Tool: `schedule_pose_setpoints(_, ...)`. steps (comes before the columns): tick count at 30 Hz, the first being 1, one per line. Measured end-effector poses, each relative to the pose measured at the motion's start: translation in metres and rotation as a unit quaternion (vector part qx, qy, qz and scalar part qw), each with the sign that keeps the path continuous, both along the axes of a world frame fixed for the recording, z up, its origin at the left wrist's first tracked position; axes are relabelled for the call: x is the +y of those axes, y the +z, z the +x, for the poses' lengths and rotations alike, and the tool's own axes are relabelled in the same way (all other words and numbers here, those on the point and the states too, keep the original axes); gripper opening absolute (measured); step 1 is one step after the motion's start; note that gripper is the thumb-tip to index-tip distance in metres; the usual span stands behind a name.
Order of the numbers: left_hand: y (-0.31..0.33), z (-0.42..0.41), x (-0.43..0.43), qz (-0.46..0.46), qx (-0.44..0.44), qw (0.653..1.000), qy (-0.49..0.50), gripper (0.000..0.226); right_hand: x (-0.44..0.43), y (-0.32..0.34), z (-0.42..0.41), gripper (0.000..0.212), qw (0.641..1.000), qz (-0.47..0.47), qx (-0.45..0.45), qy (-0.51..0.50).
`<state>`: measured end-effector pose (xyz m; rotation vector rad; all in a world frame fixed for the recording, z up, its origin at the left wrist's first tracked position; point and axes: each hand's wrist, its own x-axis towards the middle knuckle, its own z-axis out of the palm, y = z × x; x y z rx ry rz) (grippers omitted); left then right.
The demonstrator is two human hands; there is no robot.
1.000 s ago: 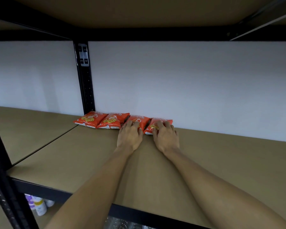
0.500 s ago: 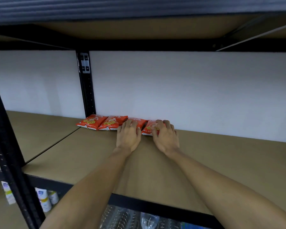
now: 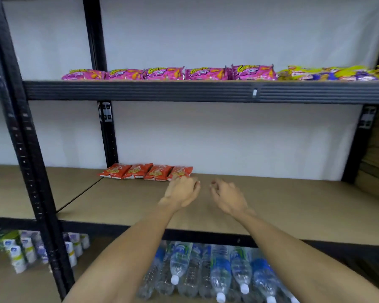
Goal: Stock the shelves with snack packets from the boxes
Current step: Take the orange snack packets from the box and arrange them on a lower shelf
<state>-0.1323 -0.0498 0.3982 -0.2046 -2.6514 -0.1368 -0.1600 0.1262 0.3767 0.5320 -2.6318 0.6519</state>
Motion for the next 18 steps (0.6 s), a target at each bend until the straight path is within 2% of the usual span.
schedule_pose_setpoints(5, 0.012, 0.043, 0.055, -0.025, 0.0, 0.999, -0.048, 0.034, 0.053, -0.002, 0.051, 0.028, 0.999, -0.028, 0.001, -0.028)
schedule_pose_setpoints(10, -0.001, 0.076, 0.115, -0.013, -0.005, 0.994, -0.105, 0.033, 0.105, -0.019, 0.098, 0.03, 0.993, -0.112, -0.016, -0.046)
schedule_pose_setpoints(13, -0.018, 0.09, 0.154, 0.016, -0.036, 0.988, -0.149, 0.035, 0.142, -0.039, 0.126, 0.032, 0.984, -0.158, -0.01, -0.08)
schedule_pose_setpoints(18, -0.046, 0.104, 0.228, 0.052, -0.087, 0.974, -0.204, 0.033, 0.215, -0.078, 0.168, 0.028, 0.977, -0.16, -0.029, -0.137)
